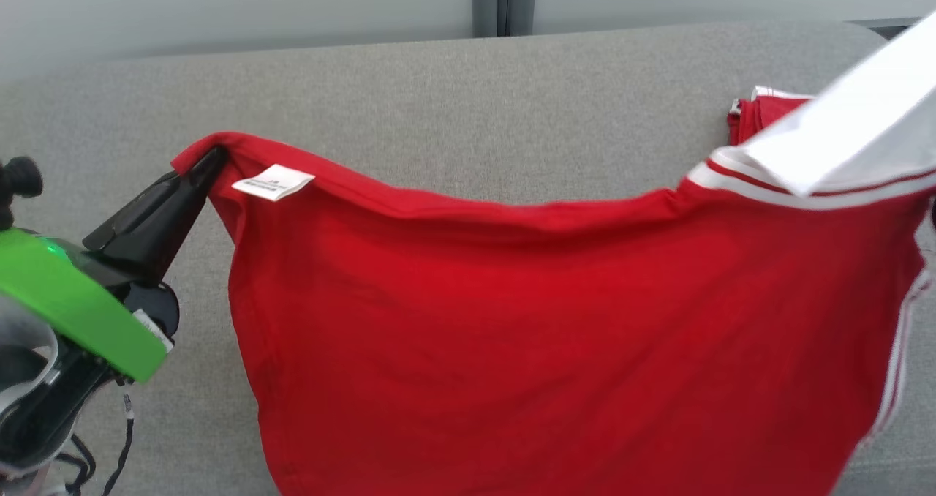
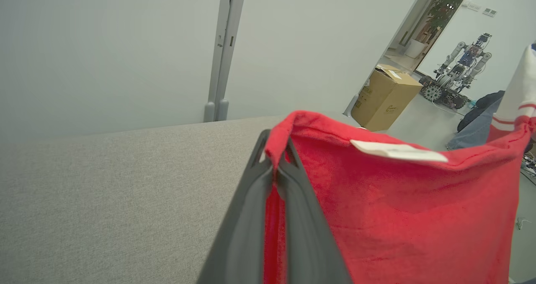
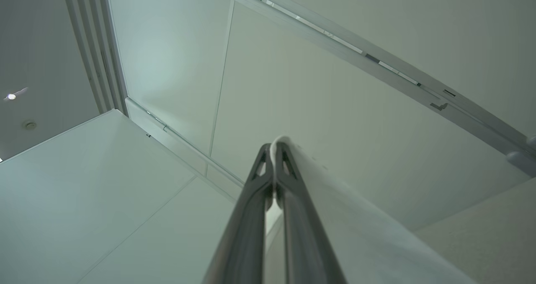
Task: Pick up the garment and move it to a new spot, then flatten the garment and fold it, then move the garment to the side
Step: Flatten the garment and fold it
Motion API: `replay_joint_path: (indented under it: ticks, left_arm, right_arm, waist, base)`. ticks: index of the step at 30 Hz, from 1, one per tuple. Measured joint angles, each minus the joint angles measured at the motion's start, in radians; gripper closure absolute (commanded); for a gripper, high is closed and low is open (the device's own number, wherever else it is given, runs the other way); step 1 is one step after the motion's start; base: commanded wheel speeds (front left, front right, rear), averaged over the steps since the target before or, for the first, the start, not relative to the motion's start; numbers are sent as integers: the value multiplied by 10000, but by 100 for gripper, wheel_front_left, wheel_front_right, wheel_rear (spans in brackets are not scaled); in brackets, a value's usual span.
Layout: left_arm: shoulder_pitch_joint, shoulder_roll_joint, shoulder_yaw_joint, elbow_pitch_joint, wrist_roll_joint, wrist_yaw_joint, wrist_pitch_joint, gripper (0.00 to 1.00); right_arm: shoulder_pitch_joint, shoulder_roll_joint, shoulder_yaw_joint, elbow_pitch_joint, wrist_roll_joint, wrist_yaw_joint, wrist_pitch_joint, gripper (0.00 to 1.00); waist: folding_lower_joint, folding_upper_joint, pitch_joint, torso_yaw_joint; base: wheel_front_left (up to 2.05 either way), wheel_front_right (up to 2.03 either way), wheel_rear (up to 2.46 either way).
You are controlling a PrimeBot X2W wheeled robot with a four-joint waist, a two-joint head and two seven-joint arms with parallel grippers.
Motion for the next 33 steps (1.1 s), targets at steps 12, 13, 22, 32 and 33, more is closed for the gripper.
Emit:
replay_joint_path:
  ticks: [12, 13, 22, 32, 33]
  left_arm:
    - [-5516, -1994, -309, 3193, 2516, 159, -698, 100]
    - [-6090, -2431, -259, 3064, 2592, 159, -1074, 100]
    - [-5171, -2554, -1256, 3618, 4075, -1018, -3047, 100]
    - [-921, -2621, -1655, 7219, 4071, -1340, -5145, 100]
    - [-922, -2623, -1584, 7363, 4071, -1350, -5308, 100]
  right_arm:
    - [-6434, 1379, 813, 5471, -2259, -128, -1808, 100]
    - [-6866, 1607, 819, 5636, -2257, -128, -1988, 100]
    - [-7082, 2823, 1871, 5545, -1772, -113, -1906, 100]
    - [-1190, 3335, 2286, 5973, -782, 454, -1783, 100]
    - [-1011, 3252, 2311, 6034, -823, 545, -1783, 100]
  waist:
    - [0, 0, 1426, 181]
    - [0, 0, 1555, 212]
    - [0, 0, 2767, 333]
    - [1, 0, 3376, 161]
    - [1, 0, 3317, 145]
  base:
    - [0, 0, 0]
    - [0, 0, 0]
    - [0, 0, 0]
    - [0, 0, 0]
    - [0, 0, 0]
